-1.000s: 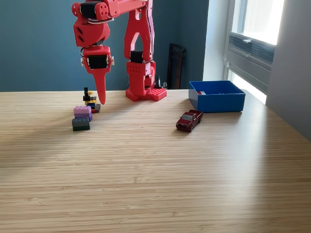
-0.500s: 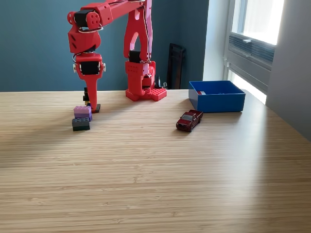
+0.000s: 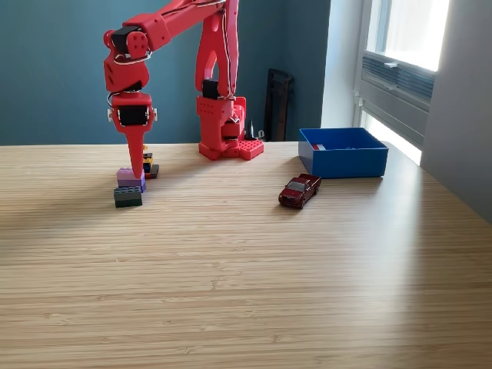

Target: Grasp a lego block and put it in the bin.

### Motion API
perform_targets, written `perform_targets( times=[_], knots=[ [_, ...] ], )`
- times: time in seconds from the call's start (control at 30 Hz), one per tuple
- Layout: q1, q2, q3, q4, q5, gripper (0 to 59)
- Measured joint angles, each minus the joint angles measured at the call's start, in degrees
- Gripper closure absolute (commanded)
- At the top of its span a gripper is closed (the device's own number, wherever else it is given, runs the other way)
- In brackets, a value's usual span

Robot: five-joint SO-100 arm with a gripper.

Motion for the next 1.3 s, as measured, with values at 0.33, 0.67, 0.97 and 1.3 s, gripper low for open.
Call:
perform_targets(
  times=[0.33,0.67,0.97,1.3],
  knots=[
    [0.5,0.0,3.9,-9.6,0.5,37.9],
    [0.5,-9.5,-0.7,-8.5,4.1,41.4],
    [0.5,-13.0,-5.1,-6.4,7.9,57.4],
    [-0.2,-13.5,-8.1,-0.2,16.4,58.6]
  ],
)
